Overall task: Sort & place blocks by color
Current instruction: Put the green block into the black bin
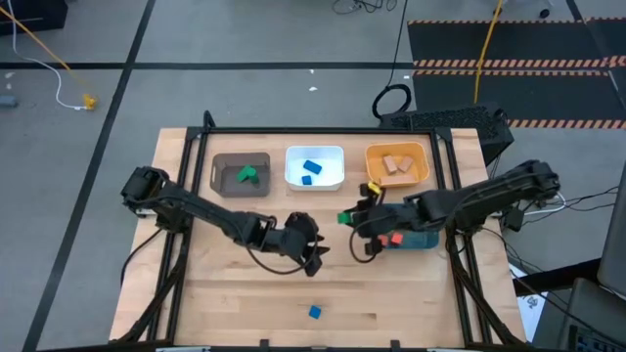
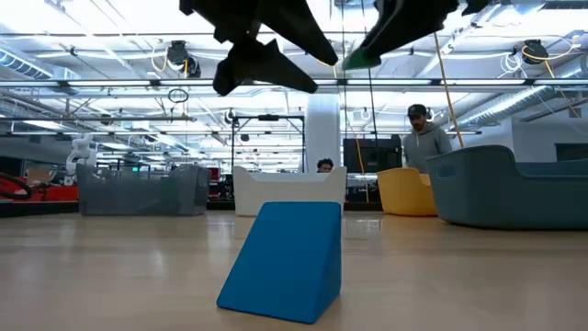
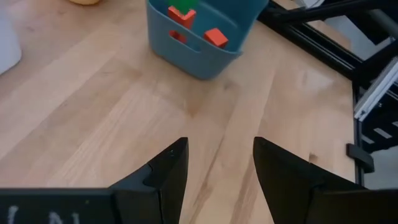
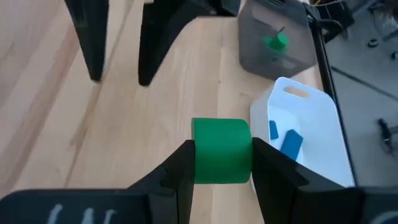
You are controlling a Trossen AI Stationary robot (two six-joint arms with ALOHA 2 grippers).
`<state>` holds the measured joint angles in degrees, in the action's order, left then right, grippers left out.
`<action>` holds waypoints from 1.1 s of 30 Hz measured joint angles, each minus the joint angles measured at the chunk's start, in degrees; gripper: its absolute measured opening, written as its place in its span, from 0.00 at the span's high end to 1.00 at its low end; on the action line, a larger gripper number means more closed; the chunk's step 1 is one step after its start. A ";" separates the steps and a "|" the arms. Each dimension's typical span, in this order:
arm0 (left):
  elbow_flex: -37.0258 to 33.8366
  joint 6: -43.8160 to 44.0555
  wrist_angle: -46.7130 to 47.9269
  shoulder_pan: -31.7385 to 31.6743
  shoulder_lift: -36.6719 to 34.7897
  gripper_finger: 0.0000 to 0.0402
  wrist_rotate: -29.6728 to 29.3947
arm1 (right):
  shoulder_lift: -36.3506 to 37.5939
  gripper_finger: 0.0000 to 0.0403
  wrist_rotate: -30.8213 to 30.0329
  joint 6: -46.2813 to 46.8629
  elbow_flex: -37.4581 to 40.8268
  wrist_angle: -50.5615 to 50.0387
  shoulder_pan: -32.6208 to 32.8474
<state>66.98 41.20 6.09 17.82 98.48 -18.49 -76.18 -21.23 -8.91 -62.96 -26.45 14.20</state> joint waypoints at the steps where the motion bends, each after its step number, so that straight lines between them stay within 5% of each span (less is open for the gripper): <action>1: 0.00 0.00 0.06 -0.27 0.00 0.55 0.14 | 0.70 0.72 0.02 1.09 0.40 0.19 0.00; 7: 0.00 -2.22 -0.26 -1.38 0.00 0.55 2.68 | 4.18 0.71 -0.08 8.35 8.45 5.18 0.45; 13: 0.00 -9.61 -1.94 -5.08 0.00 0.55 11.58 | 5.24 0.71 -5.46 10.14 16.67 15.79 0.90; 24: -1.34 -20.41 -4.40 -15.05 0.00 0.55 26.34 | 5.22 0.71 -10.65 5.43 18.21 19.55 0.90; 33: -13.38 -17.02 -31.68 -17.59 -0.01 0.55 32.18 | 5.20 0.71 -11.72 4.77 18.21 20.17 0.90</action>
<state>53.60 24.18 -25.59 0.23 98.46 13.69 -70.98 -32.95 -4.14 -44.75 -6.28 15.09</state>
